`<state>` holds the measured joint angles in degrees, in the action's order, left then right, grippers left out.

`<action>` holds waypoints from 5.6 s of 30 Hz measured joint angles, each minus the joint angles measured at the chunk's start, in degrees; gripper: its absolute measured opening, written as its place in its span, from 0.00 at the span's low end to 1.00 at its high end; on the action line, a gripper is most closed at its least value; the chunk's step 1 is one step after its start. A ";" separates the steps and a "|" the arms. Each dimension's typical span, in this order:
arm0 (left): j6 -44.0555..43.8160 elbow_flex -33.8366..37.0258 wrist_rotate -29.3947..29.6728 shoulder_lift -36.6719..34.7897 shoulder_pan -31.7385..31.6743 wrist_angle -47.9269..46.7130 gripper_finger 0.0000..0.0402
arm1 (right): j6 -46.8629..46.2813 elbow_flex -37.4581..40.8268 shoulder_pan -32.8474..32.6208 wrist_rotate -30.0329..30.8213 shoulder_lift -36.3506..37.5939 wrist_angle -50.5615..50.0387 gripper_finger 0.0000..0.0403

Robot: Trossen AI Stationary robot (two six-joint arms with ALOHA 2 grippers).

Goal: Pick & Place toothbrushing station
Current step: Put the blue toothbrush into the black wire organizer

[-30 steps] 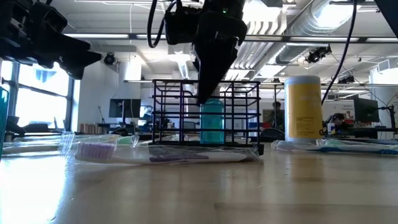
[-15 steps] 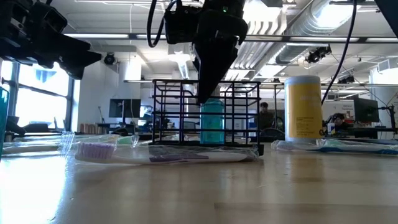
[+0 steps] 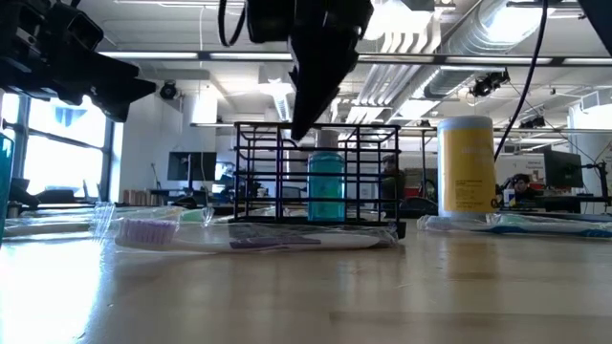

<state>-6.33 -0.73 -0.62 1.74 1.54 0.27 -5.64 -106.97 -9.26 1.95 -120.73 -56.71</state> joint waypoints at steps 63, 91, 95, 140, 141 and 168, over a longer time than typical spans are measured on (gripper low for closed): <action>-4.65 0.00 -0.31 0.02 -0.01 0.01 0.45 | -16.91 42.84 13.59 9.64 37.19 -5.41 0.47; -4.50 0.00 -0.26 0.01 -0.02 0.01 0.45 | -16.70 60.38 12.02 3.63 35.87 20.70 0.47; -4.50 0.00 -0.24 0.00 -0.02 0.02 0.45 | -16.70 61.34 11.21 3.90 35.84 21.03 0.47; -6.10 0.00 0.04 3.34 -0.02 0.00 0.45 | -13.62 52.01 9.88 10.72 23.31 16.48 0.02; -6.05 0.00 0.06 3.34 -0.01 0.00 0.45 | -13.61 50.35 9.10 12.57 23.57 15.25 0.02; -4.26 0.00 -0.07 3.34 -0.02 0.02 0.45 | -14.85 27.35 -16.59 51.88 36.06 2.40 0.01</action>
<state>-10.59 -0.73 -0.69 5.08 1.52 0.30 -20.50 -79.61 -25.85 53.83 -84.67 -54.31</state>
